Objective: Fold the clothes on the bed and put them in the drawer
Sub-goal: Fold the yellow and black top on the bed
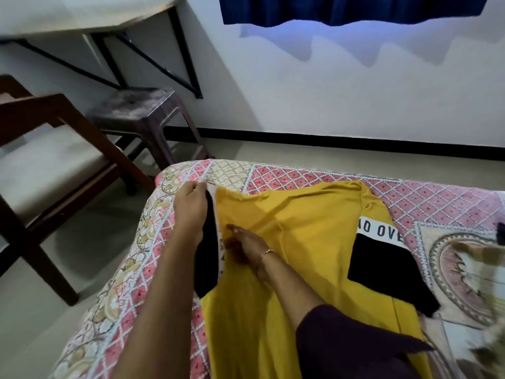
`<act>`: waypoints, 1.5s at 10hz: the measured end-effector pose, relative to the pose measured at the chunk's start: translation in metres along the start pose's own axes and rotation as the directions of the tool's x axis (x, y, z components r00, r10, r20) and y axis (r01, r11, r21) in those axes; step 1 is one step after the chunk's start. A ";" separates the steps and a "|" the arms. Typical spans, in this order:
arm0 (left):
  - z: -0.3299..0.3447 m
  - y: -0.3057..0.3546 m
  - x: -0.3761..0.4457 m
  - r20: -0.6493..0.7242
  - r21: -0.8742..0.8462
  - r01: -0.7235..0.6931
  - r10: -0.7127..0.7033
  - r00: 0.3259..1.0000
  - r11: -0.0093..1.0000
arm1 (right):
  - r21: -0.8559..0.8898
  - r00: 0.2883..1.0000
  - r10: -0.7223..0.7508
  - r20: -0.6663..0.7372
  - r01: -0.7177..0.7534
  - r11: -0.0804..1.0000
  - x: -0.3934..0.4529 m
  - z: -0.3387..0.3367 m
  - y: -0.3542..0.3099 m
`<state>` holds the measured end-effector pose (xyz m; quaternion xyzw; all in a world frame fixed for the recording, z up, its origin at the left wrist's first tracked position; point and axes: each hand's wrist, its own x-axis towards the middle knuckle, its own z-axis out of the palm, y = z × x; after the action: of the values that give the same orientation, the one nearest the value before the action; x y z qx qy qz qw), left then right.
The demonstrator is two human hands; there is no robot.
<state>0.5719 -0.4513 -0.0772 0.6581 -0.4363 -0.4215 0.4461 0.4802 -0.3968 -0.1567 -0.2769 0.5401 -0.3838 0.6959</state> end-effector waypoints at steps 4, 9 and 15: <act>0.092 -0.016 -0.067 0.754 0.239 0.238 -0.335 0.565 0.941 | 0.329 0.954 0.225 -0.198 -0.152 0.932 -0.017 -0.117 -0.024; 0.086 -0.070 0.043 0.688 0.688 -0.640 -0.028 0.725 0.342 | -0.803 0.933 -0.052 -0.357 -0.278 0.527 0.005 -0.124 -0.039; 0.137 -0.063 0.068 0.395 0.880 -0.347 -0.093 0.914 0.324 | -0.714 0.723 0.297 -0.623 -0.682 0.162 -0.043 -0.175 -0.038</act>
<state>0.4733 -0.5318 -0.1824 0.6618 -0.7258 -0.1720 -0.0756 0.2969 -0.3767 -0.1494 -0.3492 0.8261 0.1976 0.3957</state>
